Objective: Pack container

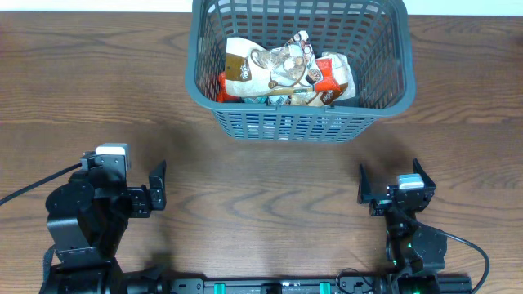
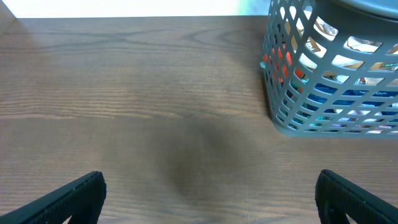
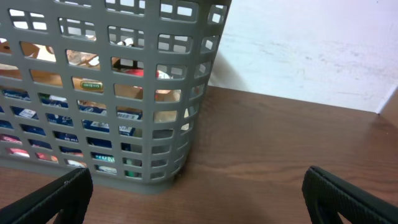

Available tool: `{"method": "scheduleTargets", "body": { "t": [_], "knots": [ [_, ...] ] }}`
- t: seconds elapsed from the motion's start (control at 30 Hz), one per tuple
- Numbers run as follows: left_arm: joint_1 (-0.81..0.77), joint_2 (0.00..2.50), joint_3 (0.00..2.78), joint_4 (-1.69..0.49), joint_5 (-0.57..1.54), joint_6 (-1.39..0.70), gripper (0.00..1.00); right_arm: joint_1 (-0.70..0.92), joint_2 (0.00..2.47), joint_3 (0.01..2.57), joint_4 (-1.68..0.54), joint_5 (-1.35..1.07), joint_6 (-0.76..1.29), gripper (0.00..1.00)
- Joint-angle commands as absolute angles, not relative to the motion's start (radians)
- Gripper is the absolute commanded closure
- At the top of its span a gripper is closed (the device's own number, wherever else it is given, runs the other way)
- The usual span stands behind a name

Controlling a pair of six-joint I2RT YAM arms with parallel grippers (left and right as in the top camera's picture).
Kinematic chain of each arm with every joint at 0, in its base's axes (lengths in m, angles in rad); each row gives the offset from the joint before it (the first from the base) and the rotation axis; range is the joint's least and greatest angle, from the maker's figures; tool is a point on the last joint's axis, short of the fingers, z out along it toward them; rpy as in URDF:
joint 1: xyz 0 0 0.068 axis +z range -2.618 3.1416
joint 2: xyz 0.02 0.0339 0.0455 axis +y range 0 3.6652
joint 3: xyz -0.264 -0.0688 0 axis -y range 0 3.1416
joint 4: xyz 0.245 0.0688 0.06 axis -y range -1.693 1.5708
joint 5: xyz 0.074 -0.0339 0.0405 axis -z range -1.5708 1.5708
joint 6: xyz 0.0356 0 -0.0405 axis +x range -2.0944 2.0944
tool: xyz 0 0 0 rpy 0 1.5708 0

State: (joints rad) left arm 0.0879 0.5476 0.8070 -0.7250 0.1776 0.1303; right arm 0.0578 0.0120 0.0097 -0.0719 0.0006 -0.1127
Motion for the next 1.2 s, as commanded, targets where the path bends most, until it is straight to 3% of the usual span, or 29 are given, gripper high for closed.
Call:
{"method": "scheduleTargets", "body": {
  "t": [0.0, 0.53, 1.17],
  "knots": [
    [0.089, 0.548, 0.804, -0.721, 0.184, 0.121, 0.01, 0.065, 0.005, 0.006, -0.076, 0.009, -0.12, 0.01],
    [0.089, 0.548, 0.804, -0.721, 0.184, 0.121, 0.01, 0.025, 0.005, 0.006, -0.07, 0.074, 0.048, 0.01],
    [0.089, 0.548, 0.804, -0.721, 0.184, 0.121, 0.01, 0.025, 0.005, 0.006, -0.07, 0.052, 0.052, 0.01]
  ]
}}
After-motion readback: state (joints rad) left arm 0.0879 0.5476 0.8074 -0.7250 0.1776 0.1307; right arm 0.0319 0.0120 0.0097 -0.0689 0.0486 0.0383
